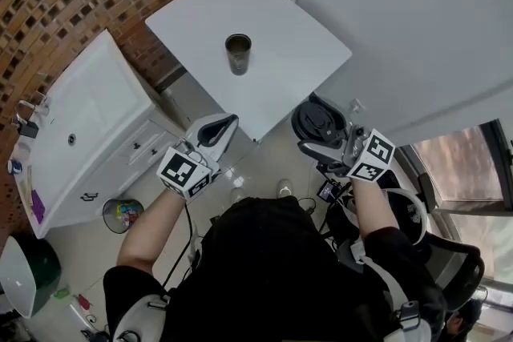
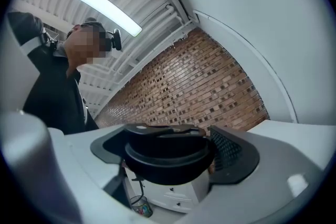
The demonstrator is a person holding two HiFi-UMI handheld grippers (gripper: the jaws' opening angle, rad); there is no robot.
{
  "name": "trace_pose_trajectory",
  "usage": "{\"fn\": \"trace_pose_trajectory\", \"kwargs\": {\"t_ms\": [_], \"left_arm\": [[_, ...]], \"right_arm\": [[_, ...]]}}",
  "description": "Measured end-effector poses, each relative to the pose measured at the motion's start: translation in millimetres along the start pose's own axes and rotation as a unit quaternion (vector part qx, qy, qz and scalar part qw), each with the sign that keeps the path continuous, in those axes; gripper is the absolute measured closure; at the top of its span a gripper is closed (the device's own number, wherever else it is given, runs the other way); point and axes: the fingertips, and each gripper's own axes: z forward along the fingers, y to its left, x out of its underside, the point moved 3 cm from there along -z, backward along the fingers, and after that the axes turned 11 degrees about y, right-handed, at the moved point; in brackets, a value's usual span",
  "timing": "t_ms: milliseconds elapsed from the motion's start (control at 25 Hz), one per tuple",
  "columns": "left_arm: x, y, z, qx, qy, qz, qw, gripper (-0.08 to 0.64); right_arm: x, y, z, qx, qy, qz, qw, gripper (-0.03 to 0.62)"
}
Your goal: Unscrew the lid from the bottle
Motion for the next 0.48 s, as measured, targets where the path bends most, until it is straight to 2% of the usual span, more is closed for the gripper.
{"fn": "trace_pose_trajectory", "kwargs": {"t_ms": [120, 240, 360, 480], "left_arm": [[-4, 1, 0, -0.013, 0.001, 0.002, 0.9999, 0.558], [-11, 0, 2, -0.033, -0.02, -0.017, 0.9991, 0.558], [-13, -12, 5, -0.039, -0.02, 0.0, 0.999, 0.558], [-16, -13, 1, -0.054, -0.02, 0.013, 0.9982, 0.558]], "right_arm": [[2, -6, -20, 0.009, -0.003, 0.002, 1.0, 0.126], [3, -10, -34, 0.015, -0.01, 0.002, 1.0, 0.126], [1, -10, -46, 0.011, -0.019, 0.001, 1.0, 0.126], [-8, -5, -44, -0.003, -0.011, -0.026, 1.0, 0.126]]}}
